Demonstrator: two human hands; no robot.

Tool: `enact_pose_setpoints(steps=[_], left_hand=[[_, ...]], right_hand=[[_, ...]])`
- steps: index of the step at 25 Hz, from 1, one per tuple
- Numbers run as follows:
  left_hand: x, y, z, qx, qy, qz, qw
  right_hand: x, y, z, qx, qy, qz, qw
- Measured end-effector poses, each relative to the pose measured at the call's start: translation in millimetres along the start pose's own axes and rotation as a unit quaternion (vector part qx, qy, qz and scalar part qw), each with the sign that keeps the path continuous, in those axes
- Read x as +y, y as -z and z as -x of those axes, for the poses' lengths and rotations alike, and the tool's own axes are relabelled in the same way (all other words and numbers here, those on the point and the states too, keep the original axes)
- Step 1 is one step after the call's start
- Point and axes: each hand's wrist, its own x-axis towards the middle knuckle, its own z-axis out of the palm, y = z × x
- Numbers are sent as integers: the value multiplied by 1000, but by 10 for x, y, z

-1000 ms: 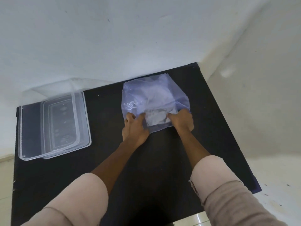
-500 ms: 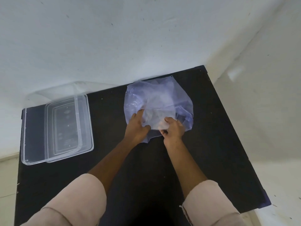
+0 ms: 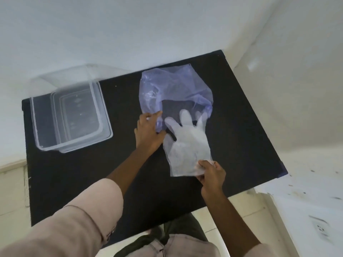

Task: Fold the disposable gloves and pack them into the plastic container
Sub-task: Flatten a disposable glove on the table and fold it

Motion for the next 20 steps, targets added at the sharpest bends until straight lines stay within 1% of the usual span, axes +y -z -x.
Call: enact_pose_setpoints(steps=[1, 2, 5, 7, 9, 10, 12, 13, 15, 16, 17, 18, 19, 20], left_hand=[[-119, -13, 238, 14, 2, 33, 999], [-232, -24, 486, 13, 21, 67, 997], [-625, -52, 1228, -46, 134, 152, 978], [-836, -36, 1592, -73, 231, 214, 946], [-986, 8, 1836, -105, 325, 279, 897], [-1036, 33, 1913, -127, 357, 309, 872], [-1144, 101, 2063, -160, 391, 353, 834], [-1193, 116, 2126, -163, 395, 364, 827], [-1277, 129, 2235, -141, 397, 367, 829], [-1314, 126, 2275, -126, 401, 364, 831], [-1345, 119, 2304, -113, 404, 363, 832], [-1355, 111, 2313, -104, 406, 364, 832], [-1358, 101, 2313, -97, 408, 367, 831], [-1360, 91, 2309, -88, 408, 369, 830]], right_hand=[[159, 65, 37, 7, -15, 2, 1000], [299, 103, 80, 10, -28, 9, 1000], [709, 156, 287, 3, -40, 45, 998], [892, 124, 450, -9, -34, 52, 998], [1025, 50, 608, -16, -32, 54, 998], [1084, 9, 664, -21, -33, 51, 998], [1218, -76, 782, -29, -36, 49, 998], [1264, -111, 823, -36, -37, 53, 997], [1333, -137, 885, -72, -35, 76, 994], [1358, -136, 900, -89, -27, 106, 990], [1381, -121, 906, -94, 0, 155, 983], [1403, -87, 903, -88, 48, 214, 972], [1425, -53, 894, -72, 113, 271, 953], [1447, -14, 891, -52, 186, 326, 925]])
